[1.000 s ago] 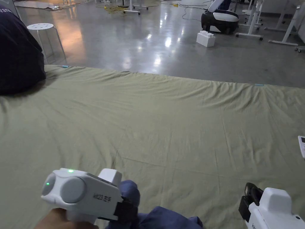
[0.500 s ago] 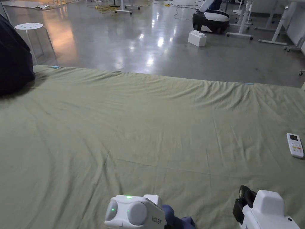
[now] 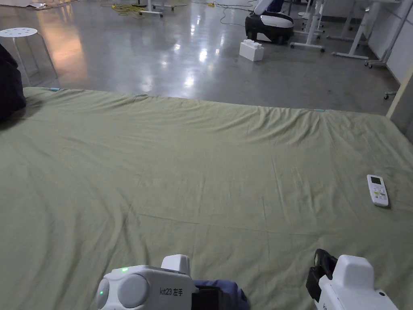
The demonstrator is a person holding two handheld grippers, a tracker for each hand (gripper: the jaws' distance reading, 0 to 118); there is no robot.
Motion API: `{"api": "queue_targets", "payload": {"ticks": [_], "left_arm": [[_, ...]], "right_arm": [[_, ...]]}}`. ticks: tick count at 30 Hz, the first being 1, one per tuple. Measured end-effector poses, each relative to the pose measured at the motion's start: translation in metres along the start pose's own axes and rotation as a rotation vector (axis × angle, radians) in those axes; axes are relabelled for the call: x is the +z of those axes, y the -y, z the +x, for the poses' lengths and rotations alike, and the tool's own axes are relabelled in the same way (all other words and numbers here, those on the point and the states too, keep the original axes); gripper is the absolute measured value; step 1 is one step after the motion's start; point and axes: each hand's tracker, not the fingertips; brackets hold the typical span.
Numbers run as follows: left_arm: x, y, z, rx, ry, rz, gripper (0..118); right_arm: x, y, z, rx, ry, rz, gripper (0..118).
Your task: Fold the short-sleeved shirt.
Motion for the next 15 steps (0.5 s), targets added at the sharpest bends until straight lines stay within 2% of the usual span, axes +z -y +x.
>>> {"api": "queue_targets", "payload": {"ticks": [1,2,3,6,15], "left_arm": [[-0.004,0.003,0.003,-0.002,-0.007,0.002,44],[-0.012,0.007,0.004,-0.019,-0.044,-0.011,24],[-0.018,0.010,0.005,-0.025,-0.078,-0.028,18],[-0.042,0.019,0.005,0.007,-0.123,-0.072,18],[-0.077,0.031,0.019,0.004,-0.101,-0.070,17]], "right_arm": [[0.002,0.000,0.001,0.001,0.002,-0.002,0],[0.003,0.001,0.002,0.002,0.004,-0.003,0],[0.003,0.002,0.003,0.002,0.006,-0.004,0],[0.005,0.004,0.005,0.001,0.012,-0.011,0],[0.007,0.009,0.010,0.005,0.019,-0.025,0]]}}
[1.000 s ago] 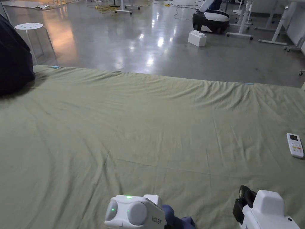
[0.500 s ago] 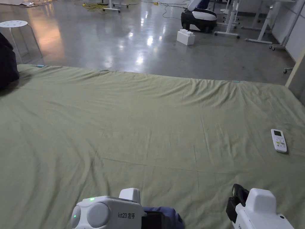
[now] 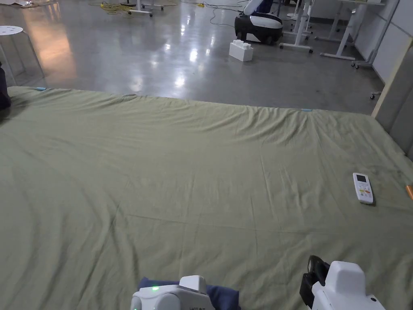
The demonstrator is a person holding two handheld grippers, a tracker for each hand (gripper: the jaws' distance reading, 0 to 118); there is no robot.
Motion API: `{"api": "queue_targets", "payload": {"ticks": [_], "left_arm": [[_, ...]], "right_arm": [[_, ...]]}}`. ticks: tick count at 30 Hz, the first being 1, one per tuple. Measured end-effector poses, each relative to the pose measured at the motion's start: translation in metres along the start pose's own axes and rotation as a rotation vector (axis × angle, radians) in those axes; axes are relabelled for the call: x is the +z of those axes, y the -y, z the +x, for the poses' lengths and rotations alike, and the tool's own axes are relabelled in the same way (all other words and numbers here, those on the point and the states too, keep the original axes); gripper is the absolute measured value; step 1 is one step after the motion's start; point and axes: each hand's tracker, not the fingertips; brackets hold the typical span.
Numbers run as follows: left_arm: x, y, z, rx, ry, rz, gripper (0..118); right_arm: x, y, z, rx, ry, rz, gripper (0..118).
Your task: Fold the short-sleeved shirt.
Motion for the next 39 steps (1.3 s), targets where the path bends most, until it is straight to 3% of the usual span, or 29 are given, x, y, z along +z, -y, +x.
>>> {"api": "queue_targets", "payload": {"ticks": [6,11,13,14,15,19,24,26,28,32,39], "left_arm": [[-0.011,0.003,0.002,-0.030,-0.034,0.003,15],[0.017,-0.006,-0.004,-0.055,0.018,0.025,15],[0.037,-0.011,-0.007,-0.078,0.059,0.050,26],[0.050,-0.014,-0.009,-0.082,0.050,0.082,48],[0.061,-0.016,-0.010,-0.089,0.049,0.113,60],[0.116,-0.027,-0.017,-0.133,0.033,0.264,61],[0.174,-0.030,-0.022,-0.243,-0.132,0.649,60],[0.189,-0.027,-0.022,-0.309,-0.257,0.797,51],[0.195,-0.025,-0.023,-0.337,-0.376,0.897,26],[0.205,-0.025,-0.031,-0.318,-0.467,1.012,7],[0.214,-0.020,-0.043,-0.279,-0.512,1.103,2]], "right_arm": [[-0.001,-0.001,-0.004,-0.003,-0.012,0.000,0],[0.001,-0.007,-0.010,0.008,-0.026,0.015,0],[0.003,-0.012,-0.011,0.014,-0.031,0.025,0],[0.003,-0.015,-0.011,0.015,-0.034,0.033,0],[0.003,-0.018,-0.012,0.018,-0.036,0.038,0],[0.004,-0.033,-0.017,0.023,-0.044,0.074,0],[0.003,-0.056,-0.026,0.019,-0.041,0.144,0],[0.003,-0.066,-0.030,0.018,-0.034,0.188,0],[0.005,-0.074,-0.034,0.024,-0.021,0.230,0],[0.012,-0.088,-0.040,0.026,-0.004,0.299,0],[0.019,-0.097,-0.047,0.062,0.019,0.372,0]]}}
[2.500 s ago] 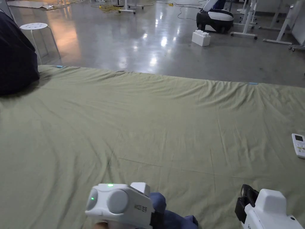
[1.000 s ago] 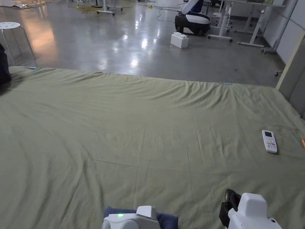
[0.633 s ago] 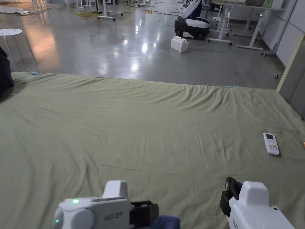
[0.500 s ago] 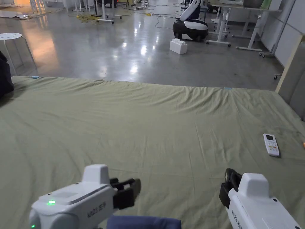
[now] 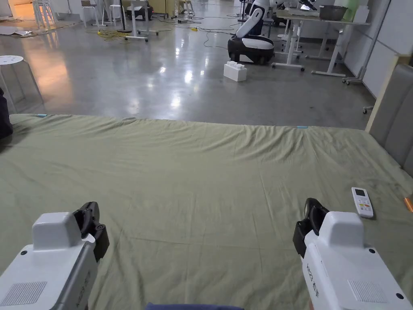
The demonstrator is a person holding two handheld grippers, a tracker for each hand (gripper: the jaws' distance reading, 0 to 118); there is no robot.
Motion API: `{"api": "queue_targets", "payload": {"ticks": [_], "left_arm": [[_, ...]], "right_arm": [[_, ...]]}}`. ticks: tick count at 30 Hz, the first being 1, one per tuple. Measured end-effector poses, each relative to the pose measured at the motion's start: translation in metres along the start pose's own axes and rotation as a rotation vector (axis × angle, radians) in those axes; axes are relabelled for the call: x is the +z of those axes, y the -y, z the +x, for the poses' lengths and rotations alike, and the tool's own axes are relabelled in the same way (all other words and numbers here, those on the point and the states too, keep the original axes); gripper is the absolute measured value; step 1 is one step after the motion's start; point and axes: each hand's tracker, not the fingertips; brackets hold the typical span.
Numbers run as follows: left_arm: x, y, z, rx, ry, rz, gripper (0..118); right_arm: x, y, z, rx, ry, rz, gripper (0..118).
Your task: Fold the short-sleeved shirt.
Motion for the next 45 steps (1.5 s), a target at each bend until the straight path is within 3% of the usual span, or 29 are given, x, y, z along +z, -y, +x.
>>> {"api": "queue_targets", "payload": {"ticks": [5,9,14,16,20,26,30,31,35,39,41,45], "left_arm": [[0.002,0.001,-0.007,-0.018,-0.021,0.016,2],[0.001,0.008,-0.013,-0.023,-0.015,-0.010,2],[0.001,0.028,-0.020,-0.019,0.011,-0.099,2],[0.002,0.039,-0.022,-0.022,0.021,-0.133,2],[0.007,0.058,-0.026,-0.002,0.045,-0.201,2],[0.011,0.079,-0.034,0.049,0.117,-0.348,2],[-0.001,0.093,-0.040,0.110,0.223,-0.527,4],[-0.006,0.097,-0.043,0.162,0.266,-0.573,11],[0.000,0.102,-0.036,0.292,0.393,-0.701,71],[-0.020,0.114,-0.042,0.406,0.531,-0.774,79],[-0.061,0.134,-0.070,0.445,0.620,-0.837,84],[-0.087,0.174,-0.066,0.504,0.727,-0.969,85]], "right_arm": [[0.007,-0.001,-0.002,0.016,0.008,0.000,0],[0.025,0.016,-0.013,-0.023,-0.043,-0.094,0],[0.054,0.071,-0.060,0.053,-0.201,-0.238,0],[0.060,0.098,-0.082,0.041,-0.259,-0.308,0],[0.057,0.148,-0.115,0.109,-0.302,-0.403,0],[0.045,0.196,-0.115,0.134,-0.159,-0.482,0],[0.038,0.210,-0.108,0.133,-0.157,-0.512,0],[0.040,0.206,-0.107,0.141,-0.159,-0.510,0],[0.040,0.206,-0.109,0.158,-0.172,-0.505,0],[0.037,0.208,-0.104,0.126,-0.176,-0.518,0],[0.037,0.208,-0.104,0.122,-0.179,-0.520,0],[0.038,0.207,-0.102,0.112,-0.185,-0.521,0]]}}
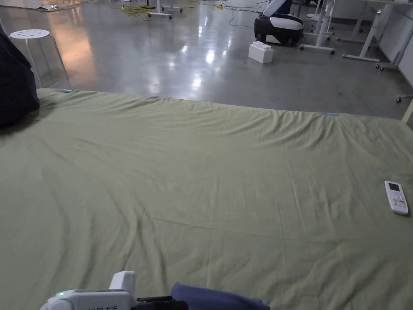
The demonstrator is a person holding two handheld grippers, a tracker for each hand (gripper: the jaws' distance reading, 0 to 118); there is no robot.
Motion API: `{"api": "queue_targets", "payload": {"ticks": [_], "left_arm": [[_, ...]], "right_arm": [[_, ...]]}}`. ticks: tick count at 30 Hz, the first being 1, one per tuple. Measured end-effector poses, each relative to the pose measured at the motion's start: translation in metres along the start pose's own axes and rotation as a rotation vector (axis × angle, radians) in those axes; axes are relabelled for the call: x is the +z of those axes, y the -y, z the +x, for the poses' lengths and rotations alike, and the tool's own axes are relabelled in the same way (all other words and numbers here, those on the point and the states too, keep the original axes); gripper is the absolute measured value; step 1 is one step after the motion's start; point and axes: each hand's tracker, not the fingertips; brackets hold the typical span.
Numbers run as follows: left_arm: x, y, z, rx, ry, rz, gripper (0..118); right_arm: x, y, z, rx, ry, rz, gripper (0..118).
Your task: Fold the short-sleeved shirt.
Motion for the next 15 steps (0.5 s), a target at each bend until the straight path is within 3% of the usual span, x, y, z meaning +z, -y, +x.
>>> {"api": "queue_targets", "payload": {"ticks": [4,7,8,11,15], "left_arm": [[-0.037,-0.008,-0.016,0.100,0.106,-0.106,84],[-0.055,0.000,-0.020,0.099,0.148,-0.116,81],[-0.058,0.001,-0.021,0.107,0.164,-0.102,75],[-0.062,0.004,-0.028,0.143,0.183,-0.062,42],[-0.065,0.008,-0.040,0.193,0.219,-0.065,36]], "right_arm": [[-0.002,0.002,0.002,-0.002,-0.006,0.001,0],[0.000,-0.001,0.001,-0.005,-0.010,-0.001,0],[0.001,-0.002,0.002,-0.007,-0.012,-0.001,0],[0.003,-0.004,0.002,-0.012,-0.016,-0.003,0],[-0.002,0.001,0.006,-0.017,-0.026,-0.002,0]]}}
